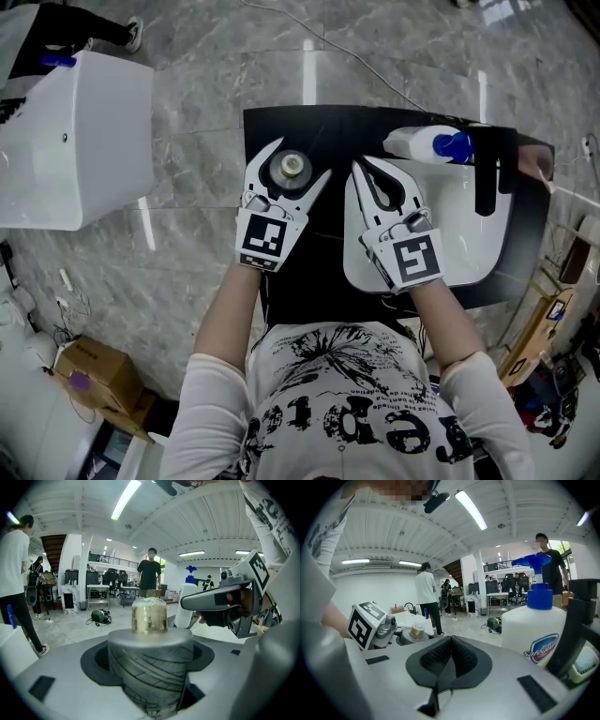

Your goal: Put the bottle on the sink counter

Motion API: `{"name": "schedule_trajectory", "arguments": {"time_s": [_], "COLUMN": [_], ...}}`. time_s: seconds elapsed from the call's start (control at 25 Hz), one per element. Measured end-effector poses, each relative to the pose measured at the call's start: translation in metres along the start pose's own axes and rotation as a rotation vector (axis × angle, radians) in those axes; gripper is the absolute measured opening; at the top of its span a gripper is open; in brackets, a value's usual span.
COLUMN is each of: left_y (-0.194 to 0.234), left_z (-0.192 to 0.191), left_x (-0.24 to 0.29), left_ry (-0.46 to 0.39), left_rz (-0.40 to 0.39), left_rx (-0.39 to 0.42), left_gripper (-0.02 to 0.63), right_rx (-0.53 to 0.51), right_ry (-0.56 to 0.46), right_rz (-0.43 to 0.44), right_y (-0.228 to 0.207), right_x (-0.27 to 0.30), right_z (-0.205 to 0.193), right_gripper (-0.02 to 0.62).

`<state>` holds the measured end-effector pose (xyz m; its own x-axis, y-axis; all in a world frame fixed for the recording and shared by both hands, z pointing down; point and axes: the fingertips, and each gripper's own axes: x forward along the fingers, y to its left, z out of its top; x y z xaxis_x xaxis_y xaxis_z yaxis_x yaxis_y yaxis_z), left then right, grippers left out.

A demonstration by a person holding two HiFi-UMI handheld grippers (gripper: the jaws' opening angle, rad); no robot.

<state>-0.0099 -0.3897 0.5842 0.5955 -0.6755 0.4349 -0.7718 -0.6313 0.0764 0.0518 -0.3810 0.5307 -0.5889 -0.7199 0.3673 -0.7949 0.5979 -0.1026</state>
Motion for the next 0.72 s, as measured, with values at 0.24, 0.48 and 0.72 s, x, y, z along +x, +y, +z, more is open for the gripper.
{"name": "schedule_trajectory", "arguments": {"time_s": [0.24, 0.48, 0.72], "left_y": [-0.003, -0.002, -0.005], "left_z": [-0.006, -0.007, -0.009], "left_x": [0.006, 0.007, 0.003], "left_ry": [0.034, 0.040, 0.065], "left_rz": [0.026, 0.034, 0.026], "left_rx": [0.029, 0.016, -0.011], "left_gripper": [0.348, 0.348, 0.347], "right_rx": [0.011, 0.036, 0.022], "right_ry": [0.007, -0.006, -0.016], "right_rz": [-0.012, -0.034, -0.015], "right_y": [-0.004, -0.009, -0.007], "right_x": [-0.002, -0.007, -0.020], "right_z": [-0.008, -0.006, -0.010], "right_gripper": [0.015, 0.015, 0.015]}}
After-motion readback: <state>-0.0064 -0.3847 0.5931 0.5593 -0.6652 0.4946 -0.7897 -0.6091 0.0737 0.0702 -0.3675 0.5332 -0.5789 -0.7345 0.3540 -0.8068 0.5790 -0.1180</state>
